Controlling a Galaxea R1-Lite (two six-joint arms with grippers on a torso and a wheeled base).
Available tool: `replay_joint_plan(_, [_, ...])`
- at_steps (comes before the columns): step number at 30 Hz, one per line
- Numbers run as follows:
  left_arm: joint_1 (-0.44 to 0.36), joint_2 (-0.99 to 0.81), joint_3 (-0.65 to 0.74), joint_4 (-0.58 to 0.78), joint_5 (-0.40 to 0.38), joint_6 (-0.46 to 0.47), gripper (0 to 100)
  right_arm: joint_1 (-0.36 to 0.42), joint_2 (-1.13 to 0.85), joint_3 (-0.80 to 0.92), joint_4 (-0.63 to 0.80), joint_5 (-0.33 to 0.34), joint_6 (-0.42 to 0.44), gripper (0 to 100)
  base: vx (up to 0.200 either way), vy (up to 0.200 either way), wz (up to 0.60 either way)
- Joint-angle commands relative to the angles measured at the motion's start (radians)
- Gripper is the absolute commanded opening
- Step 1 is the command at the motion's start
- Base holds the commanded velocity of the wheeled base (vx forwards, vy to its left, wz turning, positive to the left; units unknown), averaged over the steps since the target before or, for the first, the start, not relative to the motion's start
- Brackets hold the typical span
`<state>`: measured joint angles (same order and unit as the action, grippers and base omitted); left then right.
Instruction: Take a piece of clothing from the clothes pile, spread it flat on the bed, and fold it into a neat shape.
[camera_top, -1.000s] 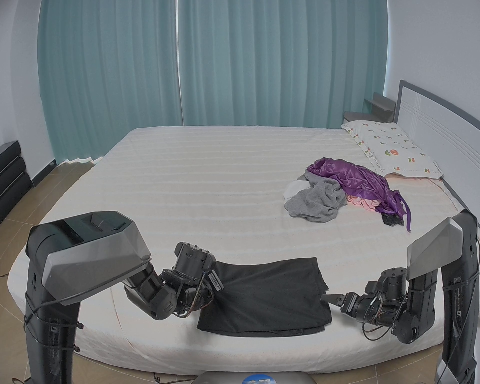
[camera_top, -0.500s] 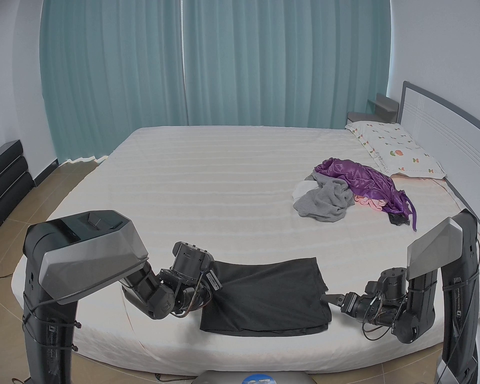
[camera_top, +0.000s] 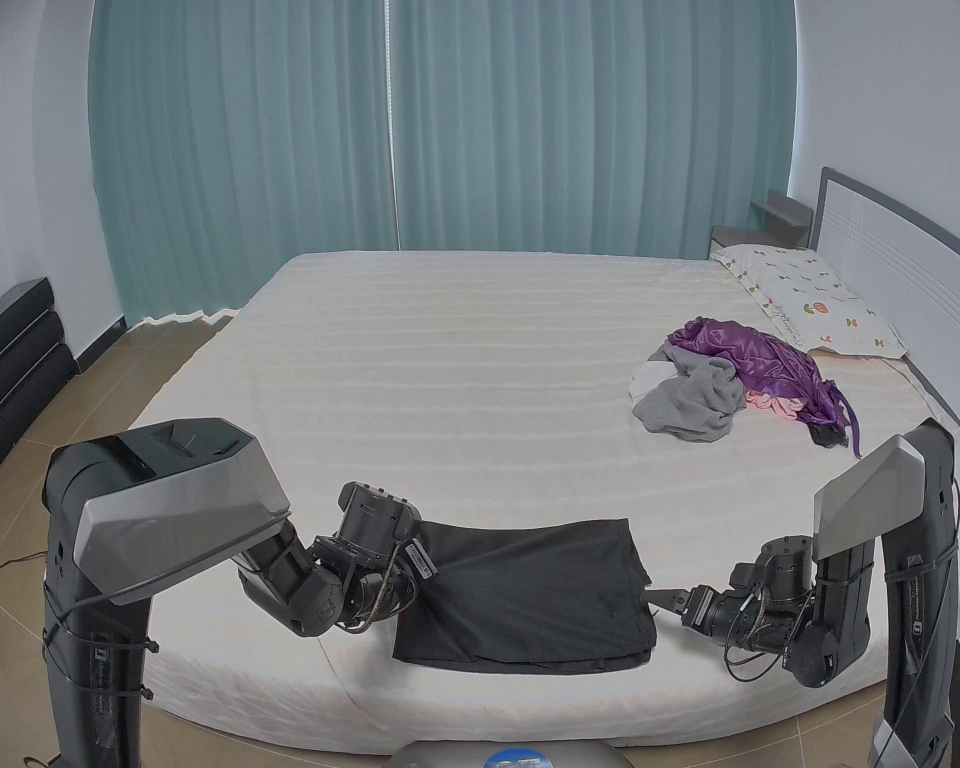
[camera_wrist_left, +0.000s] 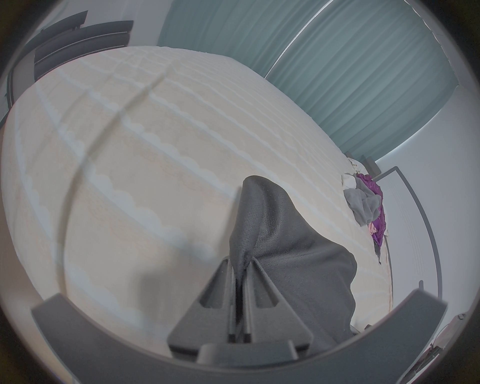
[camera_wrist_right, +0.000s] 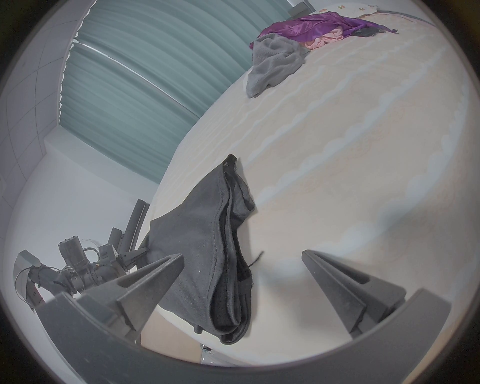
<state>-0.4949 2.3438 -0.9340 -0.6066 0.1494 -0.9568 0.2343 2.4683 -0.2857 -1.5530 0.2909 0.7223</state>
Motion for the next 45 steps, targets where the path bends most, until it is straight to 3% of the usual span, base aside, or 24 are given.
replay_joint_plan(1, [0.002,-0.001,0.008,0.001,0.003,-0.005,0,0.0,0.001,-0.001,-0.015,0.001,0.0,100,0.0,0.2,0.0])
replay_joint_plan(27, [0.016,-0.024,0.014,0.056,0.03,-0.065,0,0.0,0.001,-0.001,-0.015,0.002,0.002,100,0.0,0.2,0.0])
replay_joint_plan(45, [0.007,-0.023,-0.005,0.134,0.03,-0.092,0,0.0,0.001,-0.001,-0.015,0.002,0.002,100,0.0,0.0,0.0])
